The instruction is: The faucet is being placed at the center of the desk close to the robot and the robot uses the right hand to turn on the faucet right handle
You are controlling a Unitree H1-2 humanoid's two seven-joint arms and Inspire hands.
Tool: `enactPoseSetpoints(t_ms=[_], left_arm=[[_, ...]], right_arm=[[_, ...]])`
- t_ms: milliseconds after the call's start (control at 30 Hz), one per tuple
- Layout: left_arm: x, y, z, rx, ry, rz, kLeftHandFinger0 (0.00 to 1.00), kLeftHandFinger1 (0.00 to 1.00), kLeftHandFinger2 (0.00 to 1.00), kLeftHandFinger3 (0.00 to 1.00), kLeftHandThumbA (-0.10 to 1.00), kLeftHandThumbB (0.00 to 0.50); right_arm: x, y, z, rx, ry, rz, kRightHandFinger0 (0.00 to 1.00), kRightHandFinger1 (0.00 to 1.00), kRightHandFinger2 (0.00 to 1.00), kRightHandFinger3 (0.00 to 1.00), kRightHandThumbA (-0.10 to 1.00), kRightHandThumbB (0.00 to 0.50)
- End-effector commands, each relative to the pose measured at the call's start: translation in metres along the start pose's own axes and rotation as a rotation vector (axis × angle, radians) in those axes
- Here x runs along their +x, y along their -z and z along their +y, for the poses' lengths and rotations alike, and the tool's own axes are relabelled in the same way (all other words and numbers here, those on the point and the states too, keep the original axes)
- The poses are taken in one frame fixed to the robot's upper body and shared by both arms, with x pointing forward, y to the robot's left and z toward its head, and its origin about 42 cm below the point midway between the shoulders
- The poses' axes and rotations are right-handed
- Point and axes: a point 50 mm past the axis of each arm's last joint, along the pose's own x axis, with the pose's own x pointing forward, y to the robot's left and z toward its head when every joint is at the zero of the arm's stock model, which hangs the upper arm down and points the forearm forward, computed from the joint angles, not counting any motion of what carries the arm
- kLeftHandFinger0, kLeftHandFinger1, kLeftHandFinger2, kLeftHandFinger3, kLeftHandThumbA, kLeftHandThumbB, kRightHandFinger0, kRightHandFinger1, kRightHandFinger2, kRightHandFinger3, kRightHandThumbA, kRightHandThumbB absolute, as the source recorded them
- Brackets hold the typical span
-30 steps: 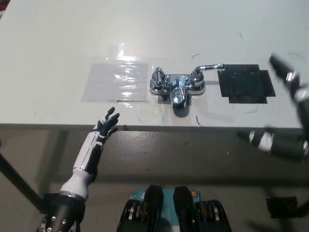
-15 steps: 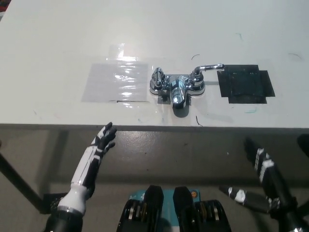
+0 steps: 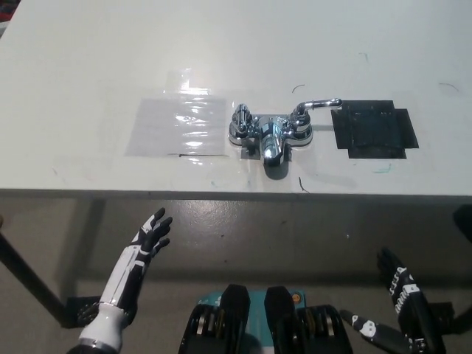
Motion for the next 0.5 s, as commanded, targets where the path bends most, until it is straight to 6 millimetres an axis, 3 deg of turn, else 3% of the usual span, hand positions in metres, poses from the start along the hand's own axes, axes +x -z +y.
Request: enactPoseSetpoints(t_ms=[0,167,367,467], left_arm=[[-0.005,-0.008,0.007,-0.011,0.004,-0.035,1.0,1.0,1.0,1.0,1.0,0.148],[-0.013,-0.003,0.006,-0.003,0.004,-0.008,1.0,1.0,1.0,1.0,1.0,0.16],[-0.022,0.0,0.004,-0.004,0.012,0.006,1.0,1.0,1.0,1.0,1.0,0.121],[-0.023,0.0,0.004,-0.004,0.008,0.01,1.0,1.0,1.0,1.0,1.0,0.106]], right_arm=[[-0.002,-0.009,0.002,0.037,0.044,-0.12,1.0,1.0,1.0,1.0,0.88,0.13],[-0.007,-0.01,0.004,0.042,0.049,-0.121,1.0,1.0,1.0,1.0,0.84,0.128],[0.001,-0.02,0.006,0.037,0.052,-0.15,1.0,1.0,1.0,1.0,0.82,0.13],[0.003,-0.014,0.008,0.021,0.037,-0.144,1.0,1.0,1.0,1.0,0.82,0.121]])
